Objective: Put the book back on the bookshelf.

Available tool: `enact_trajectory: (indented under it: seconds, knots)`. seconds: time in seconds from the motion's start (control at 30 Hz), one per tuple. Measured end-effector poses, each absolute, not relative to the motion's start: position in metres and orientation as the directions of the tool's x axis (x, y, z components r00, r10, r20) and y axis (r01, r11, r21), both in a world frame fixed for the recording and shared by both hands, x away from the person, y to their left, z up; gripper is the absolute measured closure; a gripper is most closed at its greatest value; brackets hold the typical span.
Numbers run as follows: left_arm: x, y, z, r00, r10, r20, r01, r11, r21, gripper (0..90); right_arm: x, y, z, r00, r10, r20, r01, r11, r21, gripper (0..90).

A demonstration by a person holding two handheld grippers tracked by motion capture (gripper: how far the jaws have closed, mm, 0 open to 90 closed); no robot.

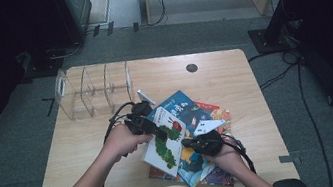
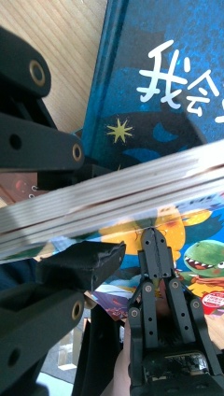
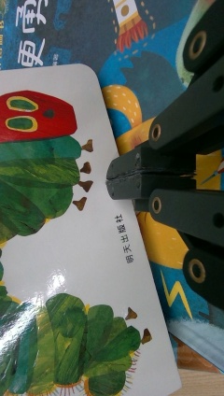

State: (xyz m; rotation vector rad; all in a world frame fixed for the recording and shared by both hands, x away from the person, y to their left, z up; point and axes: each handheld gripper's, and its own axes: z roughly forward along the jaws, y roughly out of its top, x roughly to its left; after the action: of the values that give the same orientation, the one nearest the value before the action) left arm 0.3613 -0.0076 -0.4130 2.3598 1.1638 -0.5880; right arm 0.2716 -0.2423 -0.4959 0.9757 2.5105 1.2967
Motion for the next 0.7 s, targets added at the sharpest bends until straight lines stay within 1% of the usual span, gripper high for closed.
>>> enact_trajectory:
  seconds: [0.07,0.2,0.43,0.7]
  knots:
    - [0.3629,-0.0066,-0.4133,0.543,0.621,-0.565,0.818,-0.542,0.192,68.1,0.2720,-0.2426,-0.4959,-0.775,0.612,0.157,0.482,0.411,0.774,86.1]
    - [0.3659,-0.0053,-0.4139,0.530,0.597,-0.602,0.820,-0.542,0.185,70.9,0.2724,-0.2430,-0.4959,-0.776,0.610,0.158,0.481,0.412,0.774,85.0]
    - [0.3673,-0.0059,-0.4121,0.520,0.612,-0.597,0.827,-0.535,0.171,72.2,0.2728,-0.2420,-0.4964,-0.781,0.605,0.155,0.473,0.411,0.779,81.3]
    - [0.3697,-0.0044,-0.4096,0.534,0.604,-0.592,0.814,-0.556,0.168,74.0,0.2718,-0.2381,-0.4958,-0.803,0.578,0.145,0.452,0.431,0.781,70.8]
